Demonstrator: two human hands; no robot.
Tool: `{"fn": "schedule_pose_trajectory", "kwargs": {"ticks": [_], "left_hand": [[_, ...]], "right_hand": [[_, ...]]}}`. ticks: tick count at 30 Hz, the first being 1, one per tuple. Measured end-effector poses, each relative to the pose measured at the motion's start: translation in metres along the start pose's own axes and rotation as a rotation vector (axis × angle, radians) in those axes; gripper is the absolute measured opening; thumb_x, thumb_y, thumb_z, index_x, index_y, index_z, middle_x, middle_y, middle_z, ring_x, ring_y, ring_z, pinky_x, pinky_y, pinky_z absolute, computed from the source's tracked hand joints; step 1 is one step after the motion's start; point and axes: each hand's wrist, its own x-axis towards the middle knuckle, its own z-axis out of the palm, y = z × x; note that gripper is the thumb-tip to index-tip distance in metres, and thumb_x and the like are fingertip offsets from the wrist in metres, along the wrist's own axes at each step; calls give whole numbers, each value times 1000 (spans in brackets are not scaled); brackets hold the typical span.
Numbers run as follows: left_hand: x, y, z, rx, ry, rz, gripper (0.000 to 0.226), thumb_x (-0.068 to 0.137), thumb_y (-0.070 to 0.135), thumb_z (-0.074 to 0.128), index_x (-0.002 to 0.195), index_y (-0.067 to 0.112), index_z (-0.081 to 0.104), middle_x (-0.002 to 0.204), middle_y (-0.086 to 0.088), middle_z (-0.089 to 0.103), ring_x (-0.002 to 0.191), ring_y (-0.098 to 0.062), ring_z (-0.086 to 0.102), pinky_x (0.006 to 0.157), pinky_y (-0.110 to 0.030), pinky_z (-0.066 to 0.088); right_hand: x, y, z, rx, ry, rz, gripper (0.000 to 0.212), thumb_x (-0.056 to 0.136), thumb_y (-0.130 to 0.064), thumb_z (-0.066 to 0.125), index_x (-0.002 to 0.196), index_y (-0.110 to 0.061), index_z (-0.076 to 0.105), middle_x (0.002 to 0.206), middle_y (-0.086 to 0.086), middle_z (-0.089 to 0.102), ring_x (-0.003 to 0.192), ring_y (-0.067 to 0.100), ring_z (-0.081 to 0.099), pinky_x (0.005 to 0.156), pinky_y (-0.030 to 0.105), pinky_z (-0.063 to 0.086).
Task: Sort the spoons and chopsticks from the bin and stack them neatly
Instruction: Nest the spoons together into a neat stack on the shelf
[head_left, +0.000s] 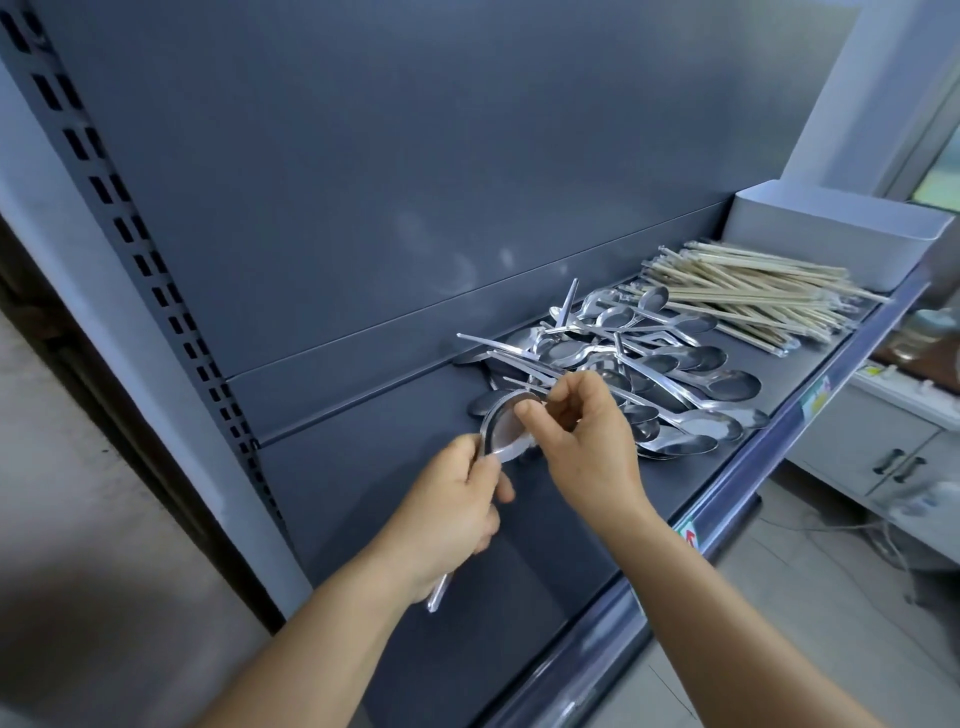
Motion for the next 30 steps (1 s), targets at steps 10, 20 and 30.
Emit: {"fn": "schedule_pose_trajectory", "kwargs": {"ticks": [10,20,30], "left_hand": [[8,-10,-9,112,132,-52,20,96,14,32,78,13,42,71,1,50,39,-9,30,43,-25,27],[1,-18,-20,128,152,-79,16,95,14,33,87,9,46,73,2,54,38,-8,33,42,-24,29],[-3,-10,-11,142,92,-28,19,94,17,35,80,13,46,69,5,54,45,-12,33,45,-27,28]], "right_hand": [[3,31,-34,-773,-270,-111,43,95,-31,46,138,-26,45,144,-3,43,134,21,34,111,29,20],[-20,21,-12,-536,-453,-222,39,92,-26,52,131,-23,53,140,-6,47,132,11,38,109,27,30],[-9,44,-74,-662,61,44,38,85,-25,63,123,-27,57,117,-1,50,112,23,45,87,27,34]]}}
